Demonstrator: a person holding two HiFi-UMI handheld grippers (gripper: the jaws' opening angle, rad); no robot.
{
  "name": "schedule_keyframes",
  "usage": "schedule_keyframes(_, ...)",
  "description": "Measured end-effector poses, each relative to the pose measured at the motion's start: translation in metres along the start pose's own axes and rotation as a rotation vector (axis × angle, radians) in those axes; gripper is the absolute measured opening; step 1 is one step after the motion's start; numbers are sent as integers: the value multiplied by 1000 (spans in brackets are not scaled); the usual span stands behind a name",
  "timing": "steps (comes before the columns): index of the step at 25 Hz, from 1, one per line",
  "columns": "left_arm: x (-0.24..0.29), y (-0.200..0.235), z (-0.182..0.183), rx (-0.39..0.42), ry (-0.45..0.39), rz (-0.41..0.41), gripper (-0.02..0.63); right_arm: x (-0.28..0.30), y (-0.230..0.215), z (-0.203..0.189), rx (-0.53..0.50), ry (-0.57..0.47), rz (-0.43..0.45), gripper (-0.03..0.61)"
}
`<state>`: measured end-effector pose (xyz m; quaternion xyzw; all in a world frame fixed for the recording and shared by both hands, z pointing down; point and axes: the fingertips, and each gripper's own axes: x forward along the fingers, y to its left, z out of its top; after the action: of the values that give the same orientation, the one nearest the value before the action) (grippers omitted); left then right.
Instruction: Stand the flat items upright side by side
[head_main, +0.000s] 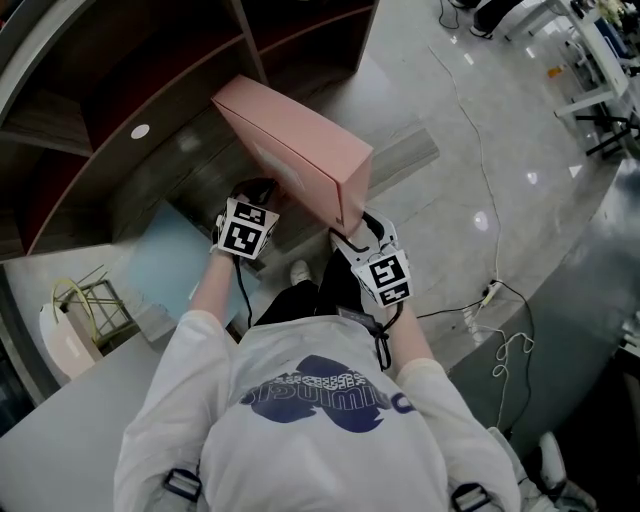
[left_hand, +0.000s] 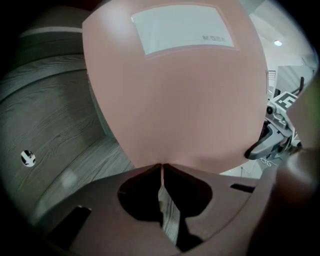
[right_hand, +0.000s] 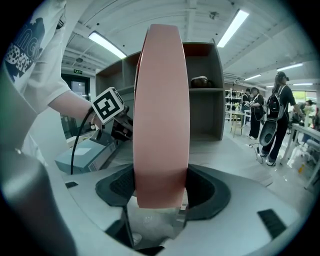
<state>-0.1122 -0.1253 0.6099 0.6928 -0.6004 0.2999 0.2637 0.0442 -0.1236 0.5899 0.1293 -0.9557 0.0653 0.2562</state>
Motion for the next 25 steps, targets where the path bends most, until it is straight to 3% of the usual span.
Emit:
schedule_keyframes(10, -6, -5, -2, 67, -37, -3, 20, 25, 11, -15, -35, 31, -27, 284)
schedule_keyframes(25, -13, -35, -9, 126, 15, -94, 18, 53, 14, -35, -56, 225, -29, 285)
